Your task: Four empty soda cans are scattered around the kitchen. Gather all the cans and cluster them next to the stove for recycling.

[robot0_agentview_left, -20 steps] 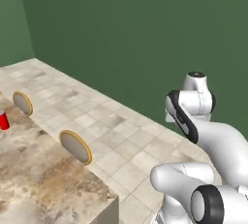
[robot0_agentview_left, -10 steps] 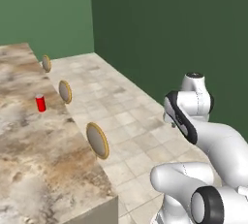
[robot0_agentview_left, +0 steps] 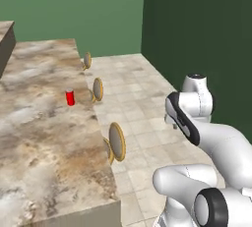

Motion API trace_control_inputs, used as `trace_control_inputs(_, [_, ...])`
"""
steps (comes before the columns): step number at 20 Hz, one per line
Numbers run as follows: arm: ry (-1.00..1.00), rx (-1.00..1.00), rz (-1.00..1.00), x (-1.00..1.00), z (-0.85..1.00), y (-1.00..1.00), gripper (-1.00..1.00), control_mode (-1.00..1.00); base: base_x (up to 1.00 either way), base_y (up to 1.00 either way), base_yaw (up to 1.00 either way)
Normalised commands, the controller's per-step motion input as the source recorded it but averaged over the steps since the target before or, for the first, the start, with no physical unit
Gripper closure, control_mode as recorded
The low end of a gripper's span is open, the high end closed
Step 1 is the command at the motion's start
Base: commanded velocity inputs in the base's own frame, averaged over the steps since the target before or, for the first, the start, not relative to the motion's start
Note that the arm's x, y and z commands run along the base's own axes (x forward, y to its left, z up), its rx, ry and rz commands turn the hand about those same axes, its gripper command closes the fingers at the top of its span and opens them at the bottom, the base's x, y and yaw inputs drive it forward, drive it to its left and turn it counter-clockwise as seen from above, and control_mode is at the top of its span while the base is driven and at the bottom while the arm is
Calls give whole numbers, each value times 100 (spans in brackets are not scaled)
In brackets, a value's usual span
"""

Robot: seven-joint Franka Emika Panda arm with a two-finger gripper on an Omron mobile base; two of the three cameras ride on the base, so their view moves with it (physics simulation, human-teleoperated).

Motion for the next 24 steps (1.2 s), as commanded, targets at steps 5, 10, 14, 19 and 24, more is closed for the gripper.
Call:
trace_control_inputs(5, [0, 0, 0, 0, 0, 0, -100, 100, 62, -32, 21])
trace_control_inputs(10, [0, 0, 0, 0, 0, 0, -100, 100, 67, -43, 3])
trace_control_inputs(14, [0, 0, 0, 0, 0, 0, -100, 100, 68, -43, 0])
trace_control_inputs(19, [0, 0, 0, 0, 0, 0, -100, 100, 66, -39, 8])
trace_control_inputs(24, [0, 0, 0, 0, 0, 0, -100, 100, 63, -34, 17])
